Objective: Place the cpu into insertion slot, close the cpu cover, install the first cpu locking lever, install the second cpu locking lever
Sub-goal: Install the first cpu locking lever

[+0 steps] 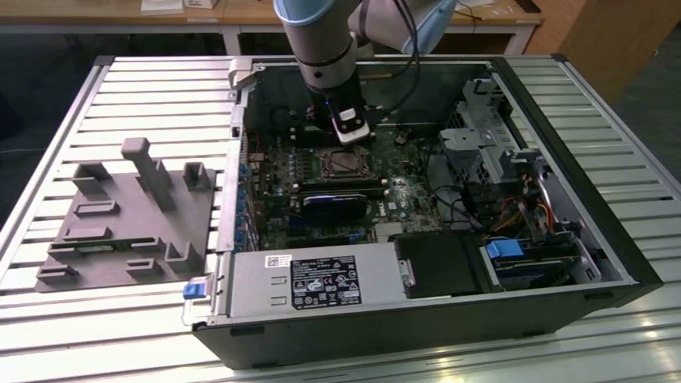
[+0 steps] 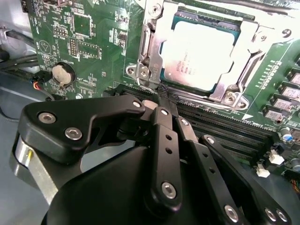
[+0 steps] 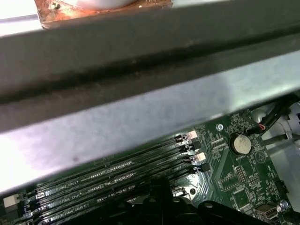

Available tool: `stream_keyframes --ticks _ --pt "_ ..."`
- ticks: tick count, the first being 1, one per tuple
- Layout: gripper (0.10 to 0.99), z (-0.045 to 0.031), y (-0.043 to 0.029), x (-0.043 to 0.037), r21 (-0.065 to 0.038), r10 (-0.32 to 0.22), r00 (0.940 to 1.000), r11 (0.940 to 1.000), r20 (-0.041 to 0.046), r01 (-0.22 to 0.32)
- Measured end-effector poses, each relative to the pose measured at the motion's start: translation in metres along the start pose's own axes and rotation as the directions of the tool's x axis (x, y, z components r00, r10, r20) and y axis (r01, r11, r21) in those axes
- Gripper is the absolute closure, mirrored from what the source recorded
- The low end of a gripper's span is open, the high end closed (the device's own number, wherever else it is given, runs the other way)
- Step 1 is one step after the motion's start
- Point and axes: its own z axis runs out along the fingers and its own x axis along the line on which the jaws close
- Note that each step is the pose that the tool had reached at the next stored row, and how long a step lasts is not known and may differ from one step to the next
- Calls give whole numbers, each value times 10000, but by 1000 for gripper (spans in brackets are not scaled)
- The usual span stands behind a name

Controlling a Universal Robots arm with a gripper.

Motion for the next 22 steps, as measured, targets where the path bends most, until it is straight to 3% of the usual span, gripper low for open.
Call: stream_keyframes --ticks 14,18,22 --pt "980 26 -6 3 20 3 10000 10000 9 -3" --pt "980 28 -5 3 -68 27 10000 10000 -18 -27" --pt "980 2 0 -3 -2 8 10000 10000 3 -8"
